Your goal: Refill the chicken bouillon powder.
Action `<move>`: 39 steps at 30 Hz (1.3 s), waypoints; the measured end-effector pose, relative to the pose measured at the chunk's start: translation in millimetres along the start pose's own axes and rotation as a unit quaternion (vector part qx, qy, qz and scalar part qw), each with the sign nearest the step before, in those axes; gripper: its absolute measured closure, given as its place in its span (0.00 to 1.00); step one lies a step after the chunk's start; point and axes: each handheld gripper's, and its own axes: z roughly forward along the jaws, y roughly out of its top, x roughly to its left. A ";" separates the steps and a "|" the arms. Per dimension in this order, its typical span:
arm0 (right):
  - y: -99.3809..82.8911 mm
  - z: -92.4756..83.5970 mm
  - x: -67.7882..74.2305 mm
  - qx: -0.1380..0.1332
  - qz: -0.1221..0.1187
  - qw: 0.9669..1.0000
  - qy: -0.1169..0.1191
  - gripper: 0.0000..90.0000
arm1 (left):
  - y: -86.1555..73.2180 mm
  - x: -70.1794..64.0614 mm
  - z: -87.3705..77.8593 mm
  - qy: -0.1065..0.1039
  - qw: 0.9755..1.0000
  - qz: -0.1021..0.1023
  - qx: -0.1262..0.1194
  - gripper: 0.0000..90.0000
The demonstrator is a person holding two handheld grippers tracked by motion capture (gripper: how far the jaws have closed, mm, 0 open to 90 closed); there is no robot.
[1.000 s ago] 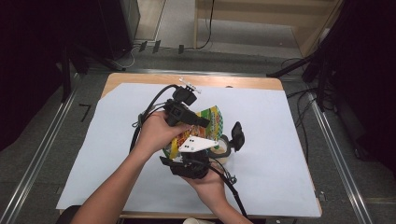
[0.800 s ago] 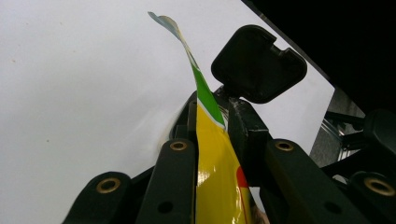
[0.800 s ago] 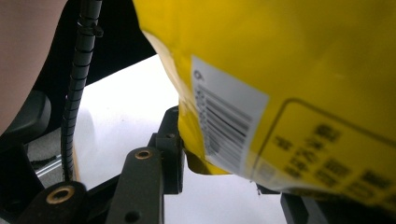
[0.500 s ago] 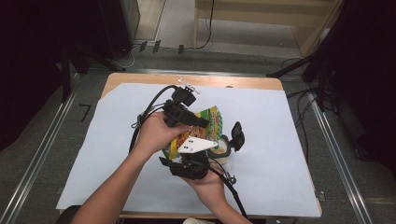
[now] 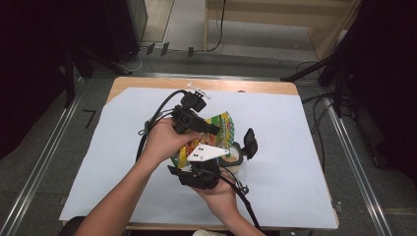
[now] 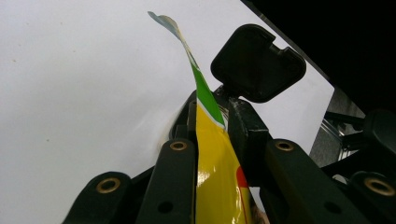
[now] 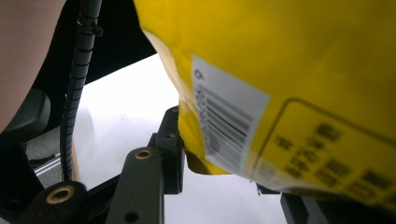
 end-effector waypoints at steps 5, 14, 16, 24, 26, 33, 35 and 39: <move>-0.1 0.0 0.3 0.000 0.000 1.000 0.001 0.70 | -0.3 -0.2 -0.1 0.000 1.000 -0.001 0.000 0.89; -0.1 0.1 0.5 0.000 0.001 1.000 0.001 0.69 | -0.3 -0.2 0.3 0.000 1.000 -0.003 0.000 0.89; -0.2 0.1 0.3 0.001 0.000 1.000 0.001 0.70 | -0.2 -0.2 0.4 0.000 1.000 -0.003 0.000 0.89; -0.2 0.1 0.2 0.001 0.001 1.000 0.001 0.70 | -0.1 -0.1 0.7 0.000 1.000 -0.004 0.000 0.89; -0.2 0.1 0.2 0.001 0.001 1.000 0.001 0.69 | -0.1 -0.1 0.7 0.000 1.000 -0.004 0.000 0.89; 0.1 -0.2 0.3 0.000 0.001 1.000 0.000 0.69 | 0.1 0.0 0.3 -0.001 1.000 -0.003 0.000 0.89; 0.1 -0.4 0.6 0.000 0.002 1.000 0.000 0.69 | 0.2 -0.1 0.2 -0.002 1.000 -0.004 0.001 0.89; 0.1 -0.4 0.5 0.000 0.002 1.000 0.001 0.69 | 0.3 0.1 0.7 -0.003 1.000 -0.005 0.001 0.89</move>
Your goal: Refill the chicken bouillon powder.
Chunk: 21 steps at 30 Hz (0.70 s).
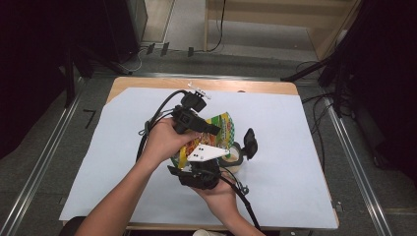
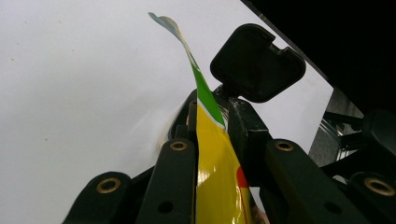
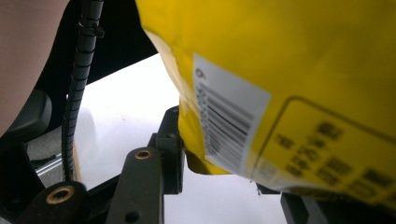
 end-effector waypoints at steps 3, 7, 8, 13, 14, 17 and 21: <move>0.0 0.0 -0.1 0.000 0.000 1.000 0.000 0.69 | 0.0 0.3 0.2 0.000 1.000 0.000 0.001 0.89; -0.1 0.1 0.0 0.000 0.001 1.000 0.000 0.69 | 0.0 0.3 0.4 0.000 1.000 0.000 0.001 0.89; -0.1 0.1 -0.1 0.000 0.001 1.000 0.000 0.69 | 0.1 0.2 0.4 0.001 1.000 0.000 0.001 0.89; 0.2 -0.3 0.6 0.000 0.003 1.000 0.001 0.69 | 0.3 1.0 0.6 -0.001 1.000 -0.001 0.002 0.89; 0.2 -0.3 0.6 0.000 0.003 1.000 0.001 0.69 | 0.3 1.3 0.8 -0.002 1.000 -0.001 0.003 0.89; 0.1 -0.5 0.9 0.001 0.002 1.000 0.001 0.69 | 0.6 1.6 1.1 -0.003 1.000 -0.002 0.004 0.89; 0.0 -0.8 0.9 0.002 0.002 1.000 0.002 0.69 | 0.6 2.5 1.6 -0.007 1.000 -0.004 0.005 0.89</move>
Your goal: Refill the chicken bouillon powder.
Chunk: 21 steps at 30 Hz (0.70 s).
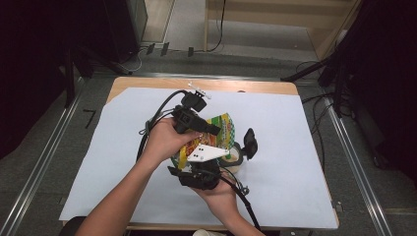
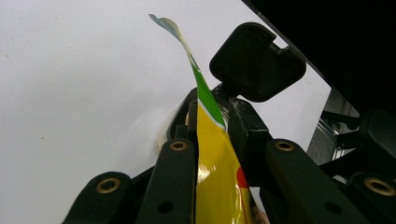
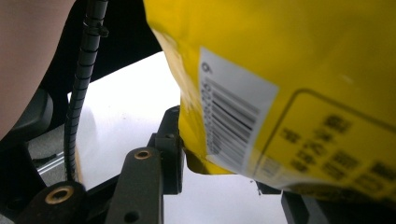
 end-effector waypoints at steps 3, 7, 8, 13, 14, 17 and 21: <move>0.1 0.0 -0.1 0.001 0.001 1.000 0.001 0.69 | -0.1 0.4 0.2 -0.001 1.000 -0.001 0.000 0.89; 0.1 -0.2 0.3 0.002 0.001 1.000 0.000 0.69 | -0.1 0.4 0.4 -0.001 1.000 -0.001 0.001 0.88; 0.1 -0.3 0.3 0.002 0.001 1.000 0.000 0.69 | -0.1 0.4 0.5 -0.002 1.000 -0.002 0.001 0.88; 0.0 0.4 -0.2 0.003 0.000 1.000 -0.001 0.69 | -0.3 2.4 1.0 -0.004 1.000 -0.003 0.001 0.88; 0.0 0.5 -0.1 0.003 0.000 1.000 -0.002 0.69 | -0.4 2.2 1.0 -0.005 1.000 -0.003 0.000 0.88; 0.0 0.2 0.1 0.003 0.000 1.000 -0.002 0.69 | -0.3 1.2 0.7 -0.004 1.000 -0.002 0.002 0.89; 0.0 -0.4 0.6 0.003 0.000 1.000 -0.002 0.69 | -0.3 0.7 0.8 -0.002 1.000 -0.002 0.001 0.88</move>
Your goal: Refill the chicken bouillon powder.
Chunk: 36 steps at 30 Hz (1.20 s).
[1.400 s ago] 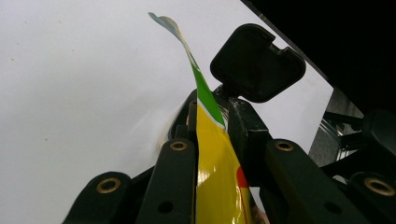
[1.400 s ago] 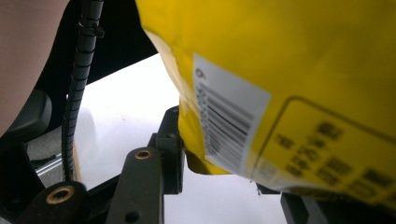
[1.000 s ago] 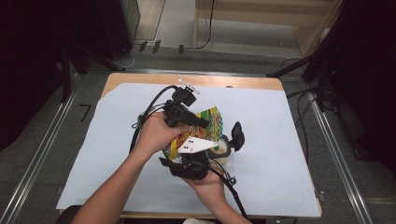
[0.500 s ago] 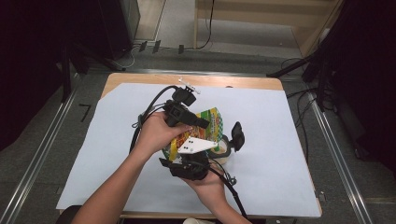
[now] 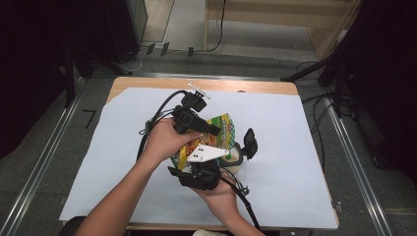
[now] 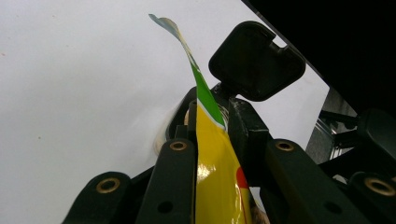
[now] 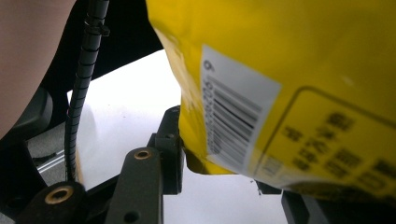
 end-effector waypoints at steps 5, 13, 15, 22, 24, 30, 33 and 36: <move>0.1 0.1 -0.5 0.000 -0.002 1.000 -0.001 0.69 | 0.3 0.5 0.1 -0.001 1.000 0.000 0.001 0.88; 0.4 -0.2 0.0 0.000 -0.001 1.000 0.000 0.69 | 0.3 0.4 -0.4 -0.003 1.000 -0.001 -0.001 0.88; 0.4 -0.2 0.0 0.000 -0.001 1.000 0.000 0.68 | 0.4 0.5 -0.2 -0.002 1.000 -0.001 -0.001 0.88; 0.3 -0.3 0.1 0.000 -0.001 1.000 -0.001 0.69 | 0.6 1.0 -0.1 -0.003 1.000 -0.001 0.000 0.88; 0.2 -0.1 0.0 0.000 0.000 1.000 -0.001 0.69 | 0.6 0.6 0.0 -0.002 1.000 0.000 -0.001 0.88; 0.4 -0.6 0.1 -0.001 -0.002 1.000 -0.002 0.69 | 0.7 -0.6 -0.6 0.000 1.000 0.000 -0.004 0.88; 0.4 -0.8 -0.3 -0.003 -0.001 1.000 -0.002 0.69 | 0.9 -0.7 -0.7 0.000 1.000 -0.001 -0.005 0.88; 0.2 -0.5 -1.1 -0.003 0.001 1.000 -0.001 0.69 | 0.9 -0.5 -0.2 -0.001 1.000 -0.001 -0.004 0.88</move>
